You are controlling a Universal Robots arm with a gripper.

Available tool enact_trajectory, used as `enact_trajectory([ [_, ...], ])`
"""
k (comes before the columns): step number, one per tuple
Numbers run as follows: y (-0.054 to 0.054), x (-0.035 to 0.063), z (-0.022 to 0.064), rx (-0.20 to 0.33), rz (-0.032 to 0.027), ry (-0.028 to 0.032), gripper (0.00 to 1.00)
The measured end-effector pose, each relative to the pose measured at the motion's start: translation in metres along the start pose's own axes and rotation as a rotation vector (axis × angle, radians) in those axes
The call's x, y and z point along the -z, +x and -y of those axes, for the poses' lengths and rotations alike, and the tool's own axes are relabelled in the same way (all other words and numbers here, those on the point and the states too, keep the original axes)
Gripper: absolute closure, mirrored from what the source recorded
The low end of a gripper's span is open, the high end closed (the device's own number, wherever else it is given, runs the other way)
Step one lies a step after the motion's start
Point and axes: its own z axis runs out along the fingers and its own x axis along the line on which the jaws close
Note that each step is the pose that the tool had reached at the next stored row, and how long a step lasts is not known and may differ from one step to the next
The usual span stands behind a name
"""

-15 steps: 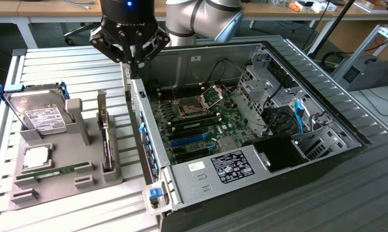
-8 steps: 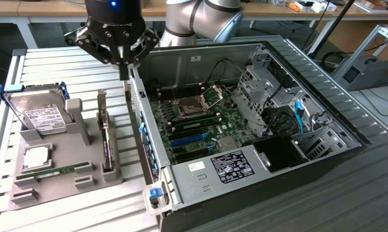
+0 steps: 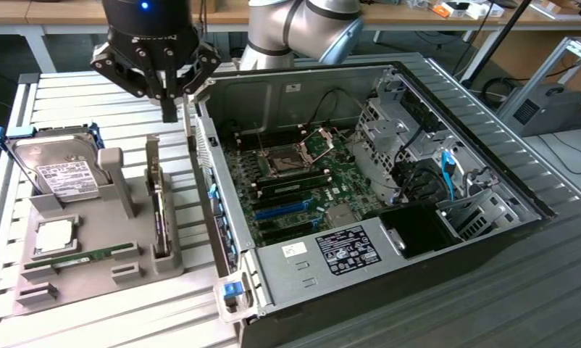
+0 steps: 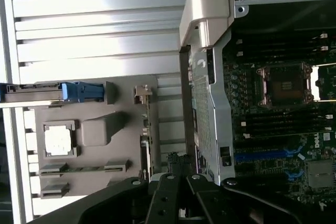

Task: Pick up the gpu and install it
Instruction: 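Reach for the gpu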

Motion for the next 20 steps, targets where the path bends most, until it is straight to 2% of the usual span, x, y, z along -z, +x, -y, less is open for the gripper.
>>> enact_trajectory([
  [6, 0.023, 0.0006, 0.0016, 0.000, 0.0000, 0.0000, 0.89],
  [9, 0.031, 0.0008, 0.0021, 0.000, 0.0000, 0.0000, 0.89],
  [16, 0.046, 0.0012, 0.0033, 0.000, 0.0000, 0.0000, 0.89],
  [20, 0.046, 0.0013, 0.0032, 0.000, 0.0000, 0.0000, 0.89],
])
